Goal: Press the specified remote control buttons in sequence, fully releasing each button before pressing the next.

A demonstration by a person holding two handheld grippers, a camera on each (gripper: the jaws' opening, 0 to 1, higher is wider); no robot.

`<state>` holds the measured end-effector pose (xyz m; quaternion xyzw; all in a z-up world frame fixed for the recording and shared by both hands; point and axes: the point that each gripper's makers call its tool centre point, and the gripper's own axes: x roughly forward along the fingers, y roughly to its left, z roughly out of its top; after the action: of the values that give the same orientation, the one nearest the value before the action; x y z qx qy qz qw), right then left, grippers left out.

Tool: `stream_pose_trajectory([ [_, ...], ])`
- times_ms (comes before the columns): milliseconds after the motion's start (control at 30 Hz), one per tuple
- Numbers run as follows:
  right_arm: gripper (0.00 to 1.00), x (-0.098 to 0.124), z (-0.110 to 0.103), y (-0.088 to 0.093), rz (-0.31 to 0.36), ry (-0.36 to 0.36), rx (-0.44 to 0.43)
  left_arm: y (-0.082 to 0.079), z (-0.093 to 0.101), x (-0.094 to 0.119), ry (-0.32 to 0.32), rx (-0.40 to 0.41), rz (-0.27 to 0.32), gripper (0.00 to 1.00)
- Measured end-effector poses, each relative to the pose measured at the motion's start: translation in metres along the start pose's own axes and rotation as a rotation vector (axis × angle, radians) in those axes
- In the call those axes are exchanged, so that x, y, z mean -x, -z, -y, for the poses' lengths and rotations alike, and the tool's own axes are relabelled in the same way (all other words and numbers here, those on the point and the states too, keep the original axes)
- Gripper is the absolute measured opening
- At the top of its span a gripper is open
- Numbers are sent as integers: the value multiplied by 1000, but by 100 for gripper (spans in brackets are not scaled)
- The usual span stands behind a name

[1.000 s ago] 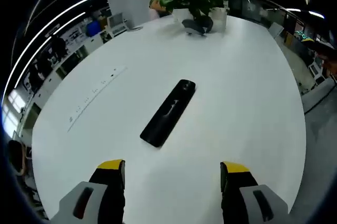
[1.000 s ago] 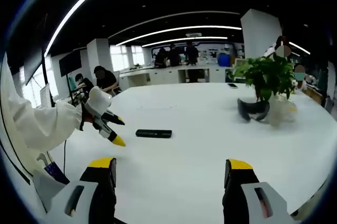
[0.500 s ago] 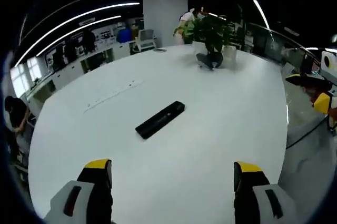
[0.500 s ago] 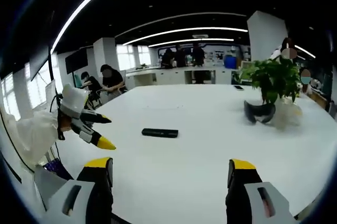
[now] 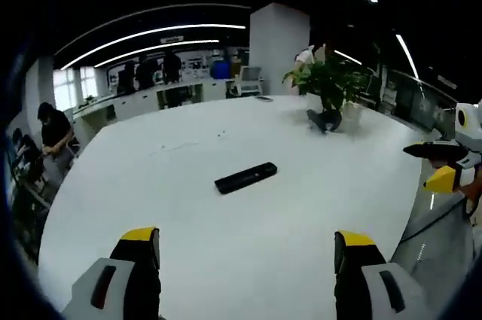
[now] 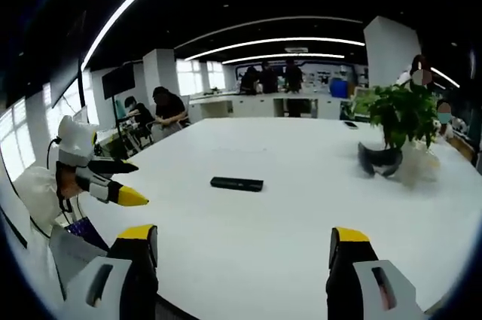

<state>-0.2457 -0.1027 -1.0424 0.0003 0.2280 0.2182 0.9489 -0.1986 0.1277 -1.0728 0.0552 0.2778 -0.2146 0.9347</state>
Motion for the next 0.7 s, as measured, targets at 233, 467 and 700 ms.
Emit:
stream_pose_trajectory([
  [233, 96, 0, 3, 8, -12, -14, -39, 7, 15, 14, -7, -24, 23, 100],
  [467, 97, -1, 4, 11, -8, -12, -54, 18, 16, 16, -19, -32, 10, 100],
  [700, 97, -3, 3, 15, -19, -10, -49, 17, 17, 18, -27, -33, 13, 100],
])
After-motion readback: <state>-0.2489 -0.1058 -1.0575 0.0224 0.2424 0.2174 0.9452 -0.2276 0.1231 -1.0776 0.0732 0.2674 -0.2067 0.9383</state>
